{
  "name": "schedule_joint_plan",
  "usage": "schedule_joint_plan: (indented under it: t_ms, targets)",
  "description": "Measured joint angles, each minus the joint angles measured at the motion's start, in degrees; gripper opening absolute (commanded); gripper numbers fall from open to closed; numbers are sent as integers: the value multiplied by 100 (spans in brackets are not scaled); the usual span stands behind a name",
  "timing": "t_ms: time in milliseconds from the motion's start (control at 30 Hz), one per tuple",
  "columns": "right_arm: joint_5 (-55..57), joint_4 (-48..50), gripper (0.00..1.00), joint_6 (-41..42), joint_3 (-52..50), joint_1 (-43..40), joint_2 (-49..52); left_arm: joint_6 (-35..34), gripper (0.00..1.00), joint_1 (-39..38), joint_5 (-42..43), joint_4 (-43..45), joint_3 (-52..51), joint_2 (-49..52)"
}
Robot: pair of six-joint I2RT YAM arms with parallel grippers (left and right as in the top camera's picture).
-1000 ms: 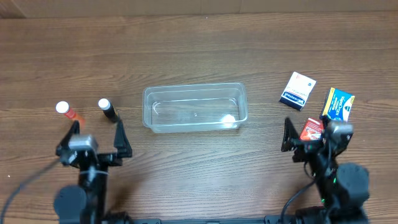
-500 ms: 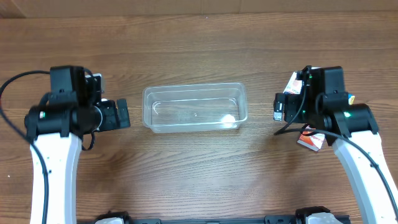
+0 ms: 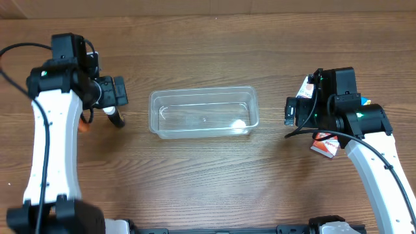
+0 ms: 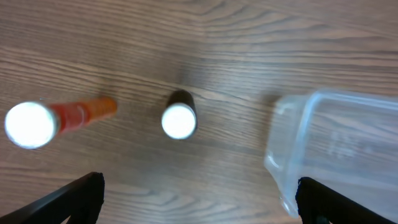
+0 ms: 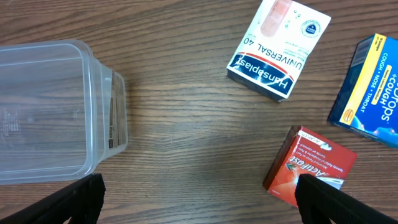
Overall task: Pack container
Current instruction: 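Reach left gripper to the dark white-capped bottle and grasp it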
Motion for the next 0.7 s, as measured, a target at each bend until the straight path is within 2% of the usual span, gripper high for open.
schedule_joint_plan:
  t_ms: [267,300,333,467,567,633,700]
  targets:
    - [2,2,100,11,0,0,0,0,98,70,-92,262,2,1228]
    - [0,0,100,13,0,0,0,0,95,70,-103,262,2,1364]
    - [0,0,100,13,0,0,0,-7,85,70,-107,262,2,1475]
    - [0,0,100,13,0,0,0,-33,61,70,-125,264,2,1843]
    - [2,2,100,15,0,0,0,-35,56,70,-127,262,2,1915]
    - [2,0,100,13,0,0,0,-35,47,70,-133,264,2,1967]
    - [0,0,100,15,0,0,0,-46,43,70,-149,264,2,2011]
